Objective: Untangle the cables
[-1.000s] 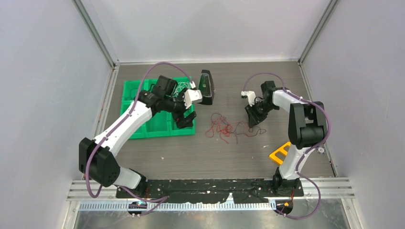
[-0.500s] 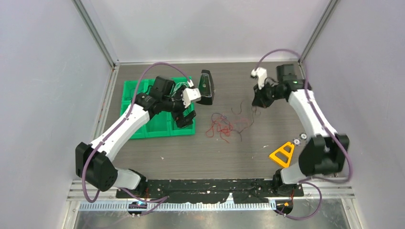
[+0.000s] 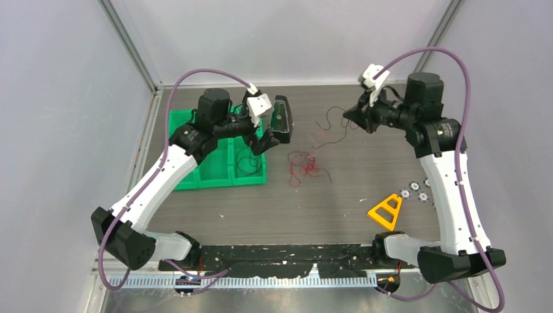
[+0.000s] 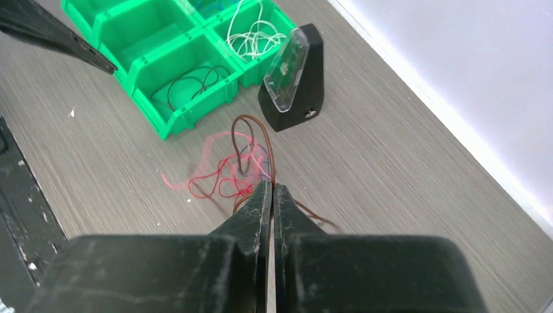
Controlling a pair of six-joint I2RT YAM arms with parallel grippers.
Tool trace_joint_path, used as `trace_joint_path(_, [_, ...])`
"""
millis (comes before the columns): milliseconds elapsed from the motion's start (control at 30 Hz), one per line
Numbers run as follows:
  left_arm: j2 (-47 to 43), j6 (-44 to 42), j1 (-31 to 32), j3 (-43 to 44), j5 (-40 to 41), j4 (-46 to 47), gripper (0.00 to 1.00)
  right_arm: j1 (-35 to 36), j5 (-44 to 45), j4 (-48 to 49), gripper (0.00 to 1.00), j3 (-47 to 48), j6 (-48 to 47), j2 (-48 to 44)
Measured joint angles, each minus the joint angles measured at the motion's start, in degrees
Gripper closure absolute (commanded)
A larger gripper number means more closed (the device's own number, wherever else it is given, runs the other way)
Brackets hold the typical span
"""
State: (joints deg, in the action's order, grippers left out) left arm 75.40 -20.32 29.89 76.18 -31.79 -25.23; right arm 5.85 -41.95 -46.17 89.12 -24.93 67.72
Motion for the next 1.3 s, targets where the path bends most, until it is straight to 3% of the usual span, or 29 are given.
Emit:
trace_joint_path(400, [12.5, 10.0, 9.4, 11.2, -4.5, 9.7, 0.03, 7.8, 4.0, -0.8, 0.95, -3.8, -4.0, -2.4])
trace_joint_path(467, [14.5, 11.4, 10.6, 13.5, -5.2, 11.5, 0.17, 8.2, 4.0, -0.8, 0.95, -3.1, -4.0, -2.9])
trace_joint_path(533, [16.7, 12.5, 12.0, 16.5, -5.9, 12.7, 0.4, 8.4, 4.2, -0.5, 0.95, -2.2, -3.6, -3.4])
trace_joint_path(633, [19.8, 13.4, 13.9, 19.0, -7.5, 14.2, 0.63, 8.5, 5.4, 0.3, 0.95, -0.3, -2.1, -3.8])
trace_joint_path(733, [20.5, 13.8, 14.3, 13.1, -8.8, 16.5, 0.84, 8.2, 6.8, 1.8, 0.95, 2.8, -0.4, -4.0])
trace_joint_path(800, [20.5, 13.7, 13.6, 6.2, -8.9, 17.4, 0.9, 7.4, 7.6, 3.1, 0.95, 4.7, 0.9, -4.5])
trace_joint_path(867, [20.7, 13.8, 12.7, -2.0, -8.3, 16.8, 0.88, 6.4, 8.2, 4.5, 0.94, 6.0, 1.9, -5.3])
trace_joint_path(900, [20.9, 13.8, 12.4, -4.2, -8.1, 16.1, 0.81, 6.1, 8.5, 5.0, 0.95, 6.2, 2.2, -5.7])
trace_joint_path(967, [21.1, 13.7, 11.6, -7.9, -7.6, 14.3, 0.66, 5.5, 9.3, 6.1, 0.94, 6.2, 2.7, -6.7])
trace_joint_path(1067, [20.1, 13.2, 10.8, -8.9, -7.1, 13.2, 0.32, 5.3, 10.3, 7.2, 0.95, 5.4, 2.7, -7.6])
trace_joint_path(1300, [6.0, 8.7, 9.8, -8.9, -5.1, 10.3, 0.09, 5.3, 9.2, 7.6, 0.94, 0.5, 2.6, -7.9])
